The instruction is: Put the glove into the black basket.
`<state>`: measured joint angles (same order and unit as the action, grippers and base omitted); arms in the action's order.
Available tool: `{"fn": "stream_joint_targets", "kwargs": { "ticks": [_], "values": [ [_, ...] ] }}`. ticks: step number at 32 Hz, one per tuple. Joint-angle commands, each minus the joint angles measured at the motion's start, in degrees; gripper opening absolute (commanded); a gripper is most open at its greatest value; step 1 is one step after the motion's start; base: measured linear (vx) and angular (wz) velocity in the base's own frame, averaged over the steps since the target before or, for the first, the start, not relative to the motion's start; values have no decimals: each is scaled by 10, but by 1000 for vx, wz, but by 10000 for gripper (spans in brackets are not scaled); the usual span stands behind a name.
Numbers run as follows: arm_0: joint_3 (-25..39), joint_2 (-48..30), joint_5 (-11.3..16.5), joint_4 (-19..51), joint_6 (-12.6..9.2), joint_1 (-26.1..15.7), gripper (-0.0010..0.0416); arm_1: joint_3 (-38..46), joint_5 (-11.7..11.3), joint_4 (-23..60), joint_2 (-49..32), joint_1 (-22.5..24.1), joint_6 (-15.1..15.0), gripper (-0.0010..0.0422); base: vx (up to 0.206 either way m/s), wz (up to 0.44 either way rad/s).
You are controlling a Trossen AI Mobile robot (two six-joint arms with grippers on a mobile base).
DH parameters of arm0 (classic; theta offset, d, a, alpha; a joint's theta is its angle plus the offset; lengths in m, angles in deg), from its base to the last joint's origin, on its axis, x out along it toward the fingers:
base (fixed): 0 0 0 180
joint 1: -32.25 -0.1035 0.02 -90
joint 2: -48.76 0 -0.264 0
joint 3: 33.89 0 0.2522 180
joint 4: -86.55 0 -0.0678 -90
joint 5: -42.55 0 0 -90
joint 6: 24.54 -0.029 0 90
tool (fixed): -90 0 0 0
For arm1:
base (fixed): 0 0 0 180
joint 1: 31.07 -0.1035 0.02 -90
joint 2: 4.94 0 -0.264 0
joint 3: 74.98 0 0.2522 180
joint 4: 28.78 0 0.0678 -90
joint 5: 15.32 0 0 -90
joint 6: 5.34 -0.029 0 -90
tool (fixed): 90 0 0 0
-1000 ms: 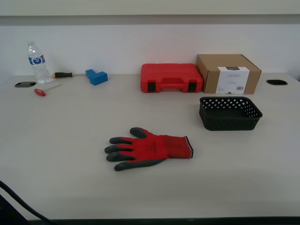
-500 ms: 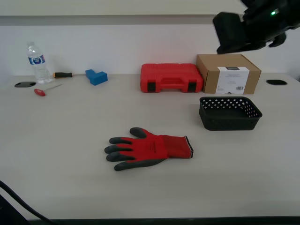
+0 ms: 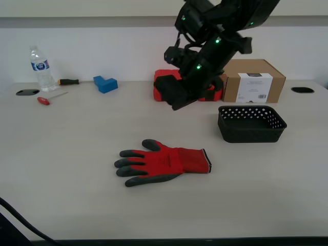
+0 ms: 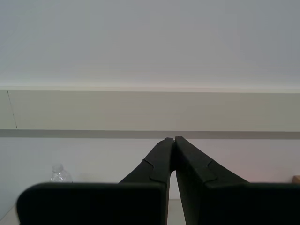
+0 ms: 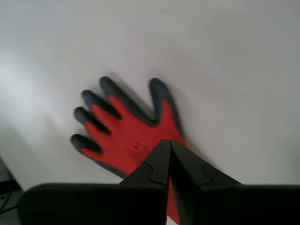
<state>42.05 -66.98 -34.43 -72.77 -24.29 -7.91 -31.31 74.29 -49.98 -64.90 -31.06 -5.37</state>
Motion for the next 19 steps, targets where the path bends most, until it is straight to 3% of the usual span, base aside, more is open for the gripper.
{"fn": "stream_joint_targets", "kwargs": {
  "ticks": [1,7,12,15,19],
  "values": [
    [21,-48,10,0,2,-15,1,1,-1,-3,0,0,0,0,0,0],
    [77,-137,40,34,-1,-20,1,1,-1,-3,0,0,0,0,0,0],
    [123,-193,39,79,-2,-29,1,1,-1,-3,0,0,0,0,0,0],
    [135,-215,17,99,-5,-31,1,1,-1,-3,0,0,0,0,0,0],
    [136,-247,34,111,-28,-25,6,1,-2,-3,0,0,0,0,0,0]
  ]
}}
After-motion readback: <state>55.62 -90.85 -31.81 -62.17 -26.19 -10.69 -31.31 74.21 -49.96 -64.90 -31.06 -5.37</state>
